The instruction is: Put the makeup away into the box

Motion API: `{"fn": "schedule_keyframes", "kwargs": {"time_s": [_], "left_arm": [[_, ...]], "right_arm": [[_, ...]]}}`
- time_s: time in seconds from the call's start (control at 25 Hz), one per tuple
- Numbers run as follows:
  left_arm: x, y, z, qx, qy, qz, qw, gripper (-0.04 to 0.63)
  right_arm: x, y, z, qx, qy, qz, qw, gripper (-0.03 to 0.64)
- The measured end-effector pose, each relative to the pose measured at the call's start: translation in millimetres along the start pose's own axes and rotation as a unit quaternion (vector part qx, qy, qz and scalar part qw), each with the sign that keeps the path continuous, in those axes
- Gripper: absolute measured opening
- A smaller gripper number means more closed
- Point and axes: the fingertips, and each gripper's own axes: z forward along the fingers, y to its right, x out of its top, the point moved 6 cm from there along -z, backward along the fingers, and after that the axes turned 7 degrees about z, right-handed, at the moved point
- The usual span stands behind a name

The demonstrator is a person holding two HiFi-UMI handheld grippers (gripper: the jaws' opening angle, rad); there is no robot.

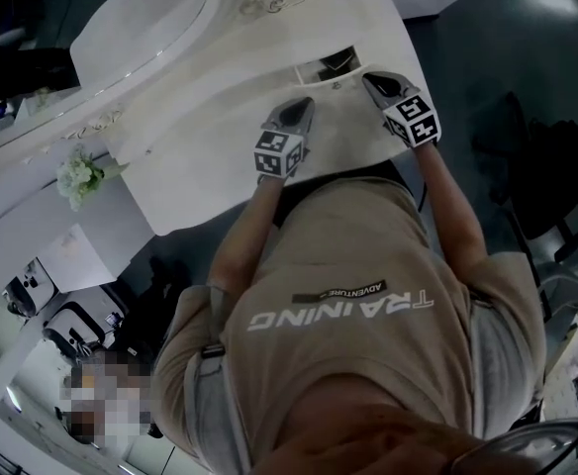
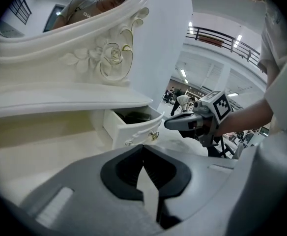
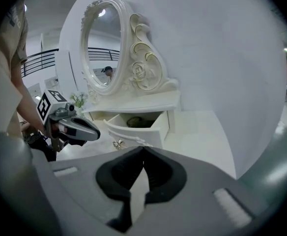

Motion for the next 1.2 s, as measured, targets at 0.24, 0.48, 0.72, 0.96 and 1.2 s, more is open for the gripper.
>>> {"fn": "schedule_keyframes", "kwargs": {"time_s": [0.24, 0.48, 0.72, 0.96, 1.2], "left_arm": [[0, -11, 18, 0.008, -0.011, -0.026, 0.9996, -0.002], [10, -15, 28, 0.002, -0.015, -0.033, 0.9993, -0.002], [15, -24, 34, 0.013, -0.014, -0.041, 0.999, -0.002], [21, -32, 38, 0.019, -0.012, -0.04, 0.9989, -0.002], [28, -44, 42, 0.028, -0.004, -0.049, 0.9984, -0.002]], "right_arm": [[8, 13, 9, 0.023, -0.015, 0.0, 1.0, 0.003], [16, 28, 10, 0.032, -0.017, -0.005, 0.999, 0.003], [25, 34, 19, 0.043, -0.013, -0.002, 0.999, 0.003], [30, 41, 24, 0.05, -0.004, 0.013, 0.999, 0.003], [39, 43, 33, 0.05, 0.008, 0.011, 0.999, 0.003]]}}
